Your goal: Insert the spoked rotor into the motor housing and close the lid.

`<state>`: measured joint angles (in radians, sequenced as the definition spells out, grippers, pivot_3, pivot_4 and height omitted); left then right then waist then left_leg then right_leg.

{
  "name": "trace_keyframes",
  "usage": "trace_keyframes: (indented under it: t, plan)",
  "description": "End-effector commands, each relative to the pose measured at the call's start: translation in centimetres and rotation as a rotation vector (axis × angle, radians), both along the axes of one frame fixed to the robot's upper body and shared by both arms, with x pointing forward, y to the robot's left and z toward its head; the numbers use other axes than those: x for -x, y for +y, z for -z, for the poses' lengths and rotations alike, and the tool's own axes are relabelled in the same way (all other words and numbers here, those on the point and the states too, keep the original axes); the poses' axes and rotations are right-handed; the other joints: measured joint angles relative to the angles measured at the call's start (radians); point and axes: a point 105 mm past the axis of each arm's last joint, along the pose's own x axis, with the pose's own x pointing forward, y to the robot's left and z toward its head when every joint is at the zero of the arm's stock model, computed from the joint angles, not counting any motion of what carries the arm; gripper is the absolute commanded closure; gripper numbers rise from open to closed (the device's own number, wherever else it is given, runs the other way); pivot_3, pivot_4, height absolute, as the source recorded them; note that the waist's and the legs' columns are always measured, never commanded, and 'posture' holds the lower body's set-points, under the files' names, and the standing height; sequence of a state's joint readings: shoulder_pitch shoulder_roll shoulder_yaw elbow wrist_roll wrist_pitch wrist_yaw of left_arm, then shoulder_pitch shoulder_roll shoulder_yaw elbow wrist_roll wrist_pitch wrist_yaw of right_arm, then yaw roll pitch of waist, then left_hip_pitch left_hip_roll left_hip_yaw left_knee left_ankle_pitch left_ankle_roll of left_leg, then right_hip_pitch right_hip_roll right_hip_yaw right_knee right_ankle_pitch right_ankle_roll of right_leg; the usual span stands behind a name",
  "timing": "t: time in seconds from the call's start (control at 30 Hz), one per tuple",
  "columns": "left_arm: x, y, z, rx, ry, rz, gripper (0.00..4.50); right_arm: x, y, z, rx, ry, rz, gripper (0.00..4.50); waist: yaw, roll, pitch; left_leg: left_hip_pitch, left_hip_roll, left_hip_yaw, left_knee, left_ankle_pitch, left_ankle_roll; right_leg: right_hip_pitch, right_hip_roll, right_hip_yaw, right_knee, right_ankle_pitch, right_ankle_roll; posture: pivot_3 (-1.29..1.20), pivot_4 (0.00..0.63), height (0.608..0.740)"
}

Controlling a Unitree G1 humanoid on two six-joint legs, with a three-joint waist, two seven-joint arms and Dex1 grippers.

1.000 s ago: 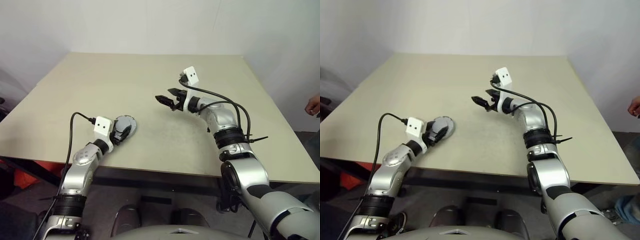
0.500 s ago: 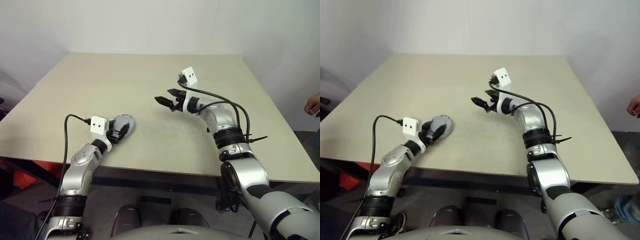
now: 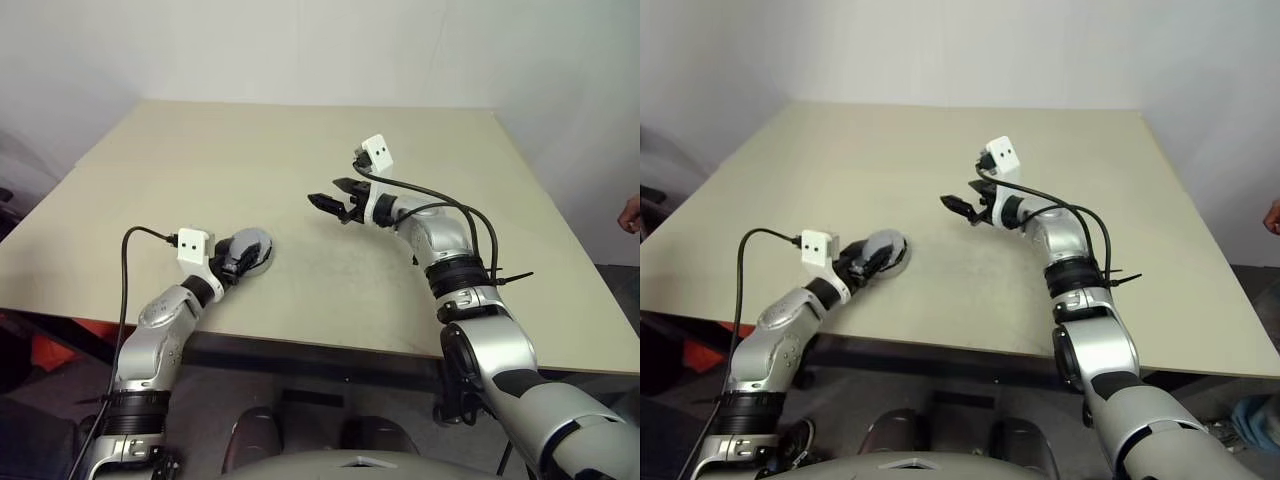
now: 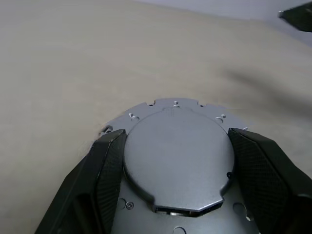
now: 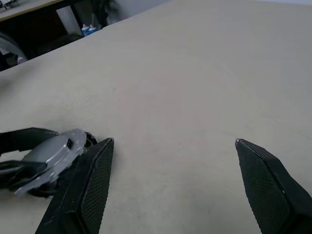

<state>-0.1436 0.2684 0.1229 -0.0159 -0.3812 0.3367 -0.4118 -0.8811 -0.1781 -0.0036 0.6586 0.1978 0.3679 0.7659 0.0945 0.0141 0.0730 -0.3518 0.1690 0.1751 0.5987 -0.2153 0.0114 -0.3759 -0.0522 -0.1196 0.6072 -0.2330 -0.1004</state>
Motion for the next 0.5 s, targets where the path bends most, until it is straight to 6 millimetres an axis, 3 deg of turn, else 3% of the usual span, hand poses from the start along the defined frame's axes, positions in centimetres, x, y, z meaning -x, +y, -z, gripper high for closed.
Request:
trace_keyframes:
  t: [0.03,0.37,0.5]
  plan:
    - [-0.9,2.3,-1.5,-0.071,-0.079,-0.121,1.46,0.0,0.5,-1.4,-0.011,-0.050,-0.022,0.00,-0.001,0.000,0.000,0.000,0.000,0.000,0.000,0.000,0.000,0.000,0.000,0.000,0.000,0.000,0.000,0.00,0.000,0.740]
    - [-1.0,2.3,-0.7,-0.119,-0.055,-0.123,1.46,0.0,0.7,-1.4,-0.013,-0.051,-0.027,0.00,-0.001,0.000,0.000,0.001,0.000,0.000,0.000,0.000,0.000,0.000,0.000,0.000,0.000,0.000,0.000,0.00,0.000,0.740]
    - [-0.4,1.0,-0.8,-0.065,-0.047,-0.031,1.46,0.1,0.7,-1.5,-0.011,-0.057,-0.030,0.00,0.000,0.000,0.000,0.001,0.000,0.000,0.000,0.000,0.000,0.000,0.000,0.000,0.000,0.000,0.000,0.00,0.000,0.740]
